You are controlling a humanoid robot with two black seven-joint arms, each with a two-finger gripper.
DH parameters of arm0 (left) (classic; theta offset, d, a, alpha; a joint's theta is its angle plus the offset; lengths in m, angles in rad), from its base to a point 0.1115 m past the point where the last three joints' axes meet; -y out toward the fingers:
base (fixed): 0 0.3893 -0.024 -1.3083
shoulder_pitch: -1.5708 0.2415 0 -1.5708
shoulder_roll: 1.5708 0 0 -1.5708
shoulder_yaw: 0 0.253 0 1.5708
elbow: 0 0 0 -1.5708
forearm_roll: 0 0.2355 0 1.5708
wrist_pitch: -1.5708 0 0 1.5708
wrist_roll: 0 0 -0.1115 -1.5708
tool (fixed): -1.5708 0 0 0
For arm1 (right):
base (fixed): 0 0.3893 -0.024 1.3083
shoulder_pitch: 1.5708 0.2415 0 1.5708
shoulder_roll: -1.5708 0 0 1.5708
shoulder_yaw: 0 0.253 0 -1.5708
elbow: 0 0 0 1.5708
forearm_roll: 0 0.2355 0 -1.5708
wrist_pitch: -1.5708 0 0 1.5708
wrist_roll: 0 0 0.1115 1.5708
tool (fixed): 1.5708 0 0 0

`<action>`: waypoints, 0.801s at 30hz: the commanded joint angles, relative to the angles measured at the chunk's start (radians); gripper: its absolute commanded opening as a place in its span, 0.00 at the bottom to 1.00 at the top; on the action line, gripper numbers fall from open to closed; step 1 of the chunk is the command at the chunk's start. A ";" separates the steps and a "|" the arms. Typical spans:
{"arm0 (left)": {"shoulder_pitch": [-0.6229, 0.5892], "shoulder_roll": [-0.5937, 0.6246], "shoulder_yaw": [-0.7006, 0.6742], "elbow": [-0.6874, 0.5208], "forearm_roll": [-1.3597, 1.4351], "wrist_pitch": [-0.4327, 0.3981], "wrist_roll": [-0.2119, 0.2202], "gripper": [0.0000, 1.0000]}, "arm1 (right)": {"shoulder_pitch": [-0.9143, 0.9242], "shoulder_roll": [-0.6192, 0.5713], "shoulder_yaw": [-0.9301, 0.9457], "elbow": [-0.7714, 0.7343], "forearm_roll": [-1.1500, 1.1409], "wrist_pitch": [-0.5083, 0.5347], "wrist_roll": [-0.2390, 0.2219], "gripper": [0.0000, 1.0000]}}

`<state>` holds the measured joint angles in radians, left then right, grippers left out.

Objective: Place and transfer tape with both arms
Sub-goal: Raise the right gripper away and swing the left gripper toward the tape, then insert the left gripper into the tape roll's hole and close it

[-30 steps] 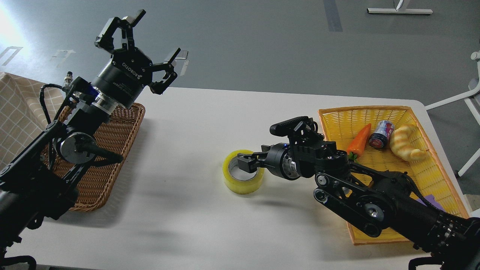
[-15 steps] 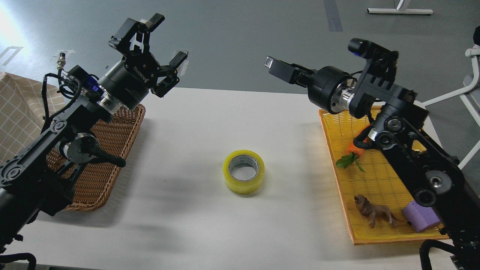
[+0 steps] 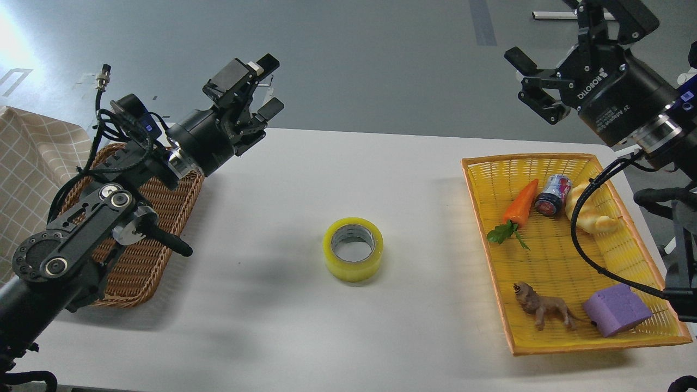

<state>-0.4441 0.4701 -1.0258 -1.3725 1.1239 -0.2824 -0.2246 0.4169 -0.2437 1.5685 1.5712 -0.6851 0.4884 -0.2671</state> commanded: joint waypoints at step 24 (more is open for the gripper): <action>0.047 -0.188 0.280 0.018 1.058 0.293 0.047 0.99 | -0.107 0.034 0.192 -0.031 0.058 0.000 0.029 1.00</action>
<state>-0.3917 0.2694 -0.7573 -1.3740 2.1815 0.0262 -0.1831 0.3099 -0.2122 1.7432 1.5397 -0.6287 0.4888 -0.2378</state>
